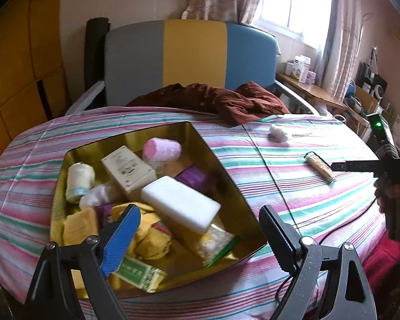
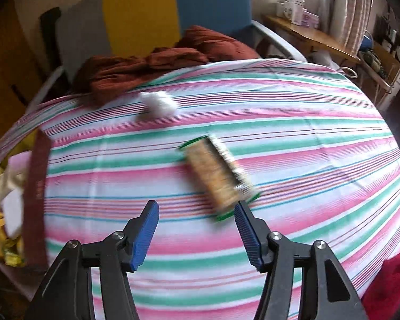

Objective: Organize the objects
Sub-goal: 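Move both tools back toward the cracker bar and wrapped bundle, then grasp the cracker bar with the right tool while the left tool grasps the wrapped bundle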

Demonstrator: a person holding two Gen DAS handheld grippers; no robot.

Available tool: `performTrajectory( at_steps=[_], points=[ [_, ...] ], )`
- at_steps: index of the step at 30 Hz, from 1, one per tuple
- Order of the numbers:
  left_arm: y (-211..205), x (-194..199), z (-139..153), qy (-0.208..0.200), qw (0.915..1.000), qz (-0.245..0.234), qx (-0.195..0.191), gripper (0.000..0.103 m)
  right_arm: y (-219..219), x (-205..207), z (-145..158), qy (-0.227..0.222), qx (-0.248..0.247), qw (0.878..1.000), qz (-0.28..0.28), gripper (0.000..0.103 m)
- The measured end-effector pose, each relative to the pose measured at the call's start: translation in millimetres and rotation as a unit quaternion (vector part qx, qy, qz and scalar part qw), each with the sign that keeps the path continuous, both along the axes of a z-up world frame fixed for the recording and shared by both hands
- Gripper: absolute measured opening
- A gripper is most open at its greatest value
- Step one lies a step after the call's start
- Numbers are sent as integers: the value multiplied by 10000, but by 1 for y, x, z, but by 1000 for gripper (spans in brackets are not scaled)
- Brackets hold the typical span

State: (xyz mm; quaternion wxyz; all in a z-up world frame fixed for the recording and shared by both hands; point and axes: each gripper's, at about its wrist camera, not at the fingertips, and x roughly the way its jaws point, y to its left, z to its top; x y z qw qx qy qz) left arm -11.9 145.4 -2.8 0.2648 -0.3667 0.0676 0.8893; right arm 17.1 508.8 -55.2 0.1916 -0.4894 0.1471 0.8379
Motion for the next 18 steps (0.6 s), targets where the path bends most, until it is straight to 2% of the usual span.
performTrajectory(
  at_steps=[5, 14, 18],
  points=[
    [24, -5, 1, -64, 9997, -231, -54, 91, 22, -19, -18, -131, 48, 9999, 35, 60],
    [82, -23, 5, -274, 9975, -646, -56, 91, 32, -52, -48, -503, 320, 9974, 413, 60],
    [115, -35, 2, -488, 9957, -784, -84, 91, 34, -52, -52, -519, 277, 9968, 536, 52]
  ],
)
